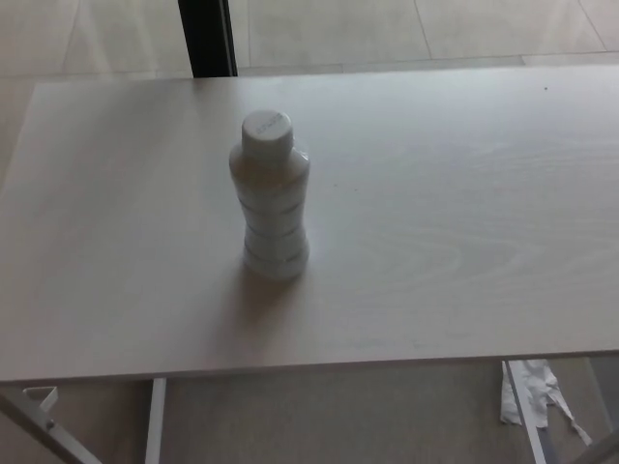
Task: Pick up a bottle and hand it
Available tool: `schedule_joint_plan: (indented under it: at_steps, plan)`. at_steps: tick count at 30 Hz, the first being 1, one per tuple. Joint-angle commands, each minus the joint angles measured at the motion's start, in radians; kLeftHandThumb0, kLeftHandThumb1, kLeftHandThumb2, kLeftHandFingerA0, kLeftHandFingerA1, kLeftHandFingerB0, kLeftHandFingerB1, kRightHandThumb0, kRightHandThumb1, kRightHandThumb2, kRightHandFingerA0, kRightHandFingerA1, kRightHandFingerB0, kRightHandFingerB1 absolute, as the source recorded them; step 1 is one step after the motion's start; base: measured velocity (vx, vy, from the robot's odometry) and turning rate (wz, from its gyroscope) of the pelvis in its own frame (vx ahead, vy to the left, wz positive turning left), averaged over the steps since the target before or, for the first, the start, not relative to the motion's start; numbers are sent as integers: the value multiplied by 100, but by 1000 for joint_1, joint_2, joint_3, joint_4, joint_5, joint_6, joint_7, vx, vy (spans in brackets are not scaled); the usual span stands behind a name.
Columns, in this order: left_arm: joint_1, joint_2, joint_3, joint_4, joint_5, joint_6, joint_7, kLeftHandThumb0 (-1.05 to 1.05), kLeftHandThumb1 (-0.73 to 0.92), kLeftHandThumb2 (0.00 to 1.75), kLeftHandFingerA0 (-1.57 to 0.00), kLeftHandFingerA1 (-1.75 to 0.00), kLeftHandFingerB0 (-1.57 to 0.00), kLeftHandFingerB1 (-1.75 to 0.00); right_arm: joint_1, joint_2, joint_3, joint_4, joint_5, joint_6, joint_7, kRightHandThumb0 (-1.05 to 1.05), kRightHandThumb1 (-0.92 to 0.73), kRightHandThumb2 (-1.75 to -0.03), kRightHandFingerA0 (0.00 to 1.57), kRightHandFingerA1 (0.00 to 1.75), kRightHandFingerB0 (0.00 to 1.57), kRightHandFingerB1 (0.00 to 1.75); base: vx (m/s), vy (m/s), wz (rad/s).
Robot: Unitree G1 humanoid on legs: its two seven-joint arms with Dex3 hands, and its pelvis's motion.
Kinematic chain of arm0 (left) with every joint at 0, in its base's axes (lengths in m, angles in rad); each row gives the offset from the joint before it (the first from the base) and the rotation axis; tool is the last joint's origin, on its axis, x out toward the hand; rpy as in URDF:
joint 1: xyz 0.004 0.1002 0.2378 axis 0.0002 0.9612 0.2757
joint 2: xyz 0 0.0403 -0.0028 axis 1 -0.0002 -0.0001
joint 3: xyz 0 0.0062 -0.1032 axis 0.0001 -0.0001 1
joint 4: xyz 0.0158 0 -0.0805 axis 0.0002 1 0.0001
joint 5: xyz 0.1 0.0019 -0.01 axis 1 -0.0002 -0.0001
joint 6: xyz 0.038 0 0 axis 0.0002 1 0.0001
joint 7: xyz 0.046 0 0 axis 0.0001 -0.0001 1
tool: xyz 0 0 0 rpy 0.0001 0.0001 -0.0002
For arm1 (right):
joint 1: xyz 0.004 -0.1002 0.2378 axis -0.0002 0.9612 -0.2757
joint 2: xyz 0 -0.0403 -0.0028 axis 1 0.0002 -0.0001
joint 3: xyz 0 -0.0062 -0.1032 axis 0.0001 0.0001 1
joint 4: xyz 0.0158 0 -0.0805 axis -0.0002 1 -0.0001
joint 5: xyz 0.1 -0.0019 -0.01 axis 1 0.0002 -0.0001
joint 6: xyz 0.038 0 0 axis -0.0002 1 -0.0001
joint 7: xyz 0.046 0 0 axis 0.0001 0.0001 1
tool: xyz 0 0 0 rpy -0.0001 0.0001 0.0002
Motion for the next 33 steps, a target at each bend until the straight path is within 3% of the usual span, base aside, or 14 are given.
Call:
schedule_joint_plan:
  at_steps: [1, 8, 9, 10, 11, 12, 13, 14, 17, 22, 26, 28, 29, 33]
  plan:
    - [-48, 43, 137, -45, -112, -8, 86, -83, 49, 66, -28, -85, -25, -54, -16, -29, -29, 23, 50, -22, 45, -63, -58, -58, 50, 54, 27, 38, 0, 0, 0]
    - [-236, 153, 158, -170, -91, 71, 130, -96, 50, 88, -16, -85, -4, -51, -12, -22, -33, 12, 59, -13, 55, -64, -46, -84, 50, 64, 22, 49, 0, 0, 0]
    - [-250, 163, 143, -224, -82, 90, 129, -98, 56, 59, 0, -87, 0, -57, -12, -22, -33, 13, 60, -13, 53, -59, -58, -58, 51, 59, 27, 39, 0, 0, 0]
    - [-287, 184, 111, -312, -67, 109, 120, -105, 44, 78, 0, -74, 0, -54, -16, -20, -32, 16, 60, -12, 50, -59, -58, -57, 52, 59, 27, 39, 0, 0, 0]
    - [-323, 195, 94, -340, -67, 106, 103, -105, 54, 61, 0, -92, 0, -81, -18, -20, -30, 15, 59, -12, 48, -66, -46, -85, 48, 65, 19, 48, 0, 0, 0]
    - [-366, 203, 74, -361, -64, 98, 91, -51, -1, 77, -12, -70, -1, -61, -19, -20, -26, 14, 54, -12, 44, -60, -58, -58, 50, 59, 27, 40, 0, 0, 0]
    - [-391, 205, 60, -378, -59, 86, 92, -51, -1, 77, -12, -70, -1, -61, -22, -19, -24, 15, 52, -13, 43, -60, -58, -58, 50, 59, 27, 40, 0, 0, 0]
    - [-413, 209, 32, -413, -34, 82, 105, -100, 44, 81, -6, -85, -3, -68, -24, -20, -21, 19, 47, -16, 37, -61, -58, -57, 50, 58, 28, 39, 0, 0, 0]
    - [-527, 211, -114, -612, 29, 103, 92, -88, 52, 90, 0, -13, 0, -9, -25, -19, -19, 22, 47, -20, 40, -60, -57, -57, 42, 57, 29, 40, 0, 0, 0]
    - [-655, 155, -263, -754, 24, 212, 59, -86, 49, 92, -1, -18, 0, -12, -37, -24, -15, 41, 47, -33, 46, -65, -45, -86, 47, 67, 22, 50, 0, 0, 0]
    - [-676, 117, -356, -854, 26, 268, 50, -83, 48, 92, -1, -30, 0, -15, -39, -24, -7, 39, 41, -37, 36, -62, -57, -57, 45, 63, 28, 42, 0, 0, 0]
    - [-682, 104, -403, -893, 31, 309, 46, -87, 58, 65, 0, -39, 0, -23, -38, -22, -8, 35, 44, -37, 36, -62, -44, -86, 43, 67, 22, 52, 0, 0, 0]
    - [-683, 87, -418, -901, 27, 310, 45, -85, 58, 62, 0, -39, 0, -23, -39, -20, -12, 33, 51, -36, 39, -61, -57, -57, 39, 62, 29, 44, 0, 0, 0]
    - [-681, 11, -497, -932, 34, 341, 57, -78, 44, 90, -1, -37, 0, -21, -45, -23, -10, 43, 47, -37, 33, -62, -57, -57, 46, 62, 28, 43, 0, 0, 0]
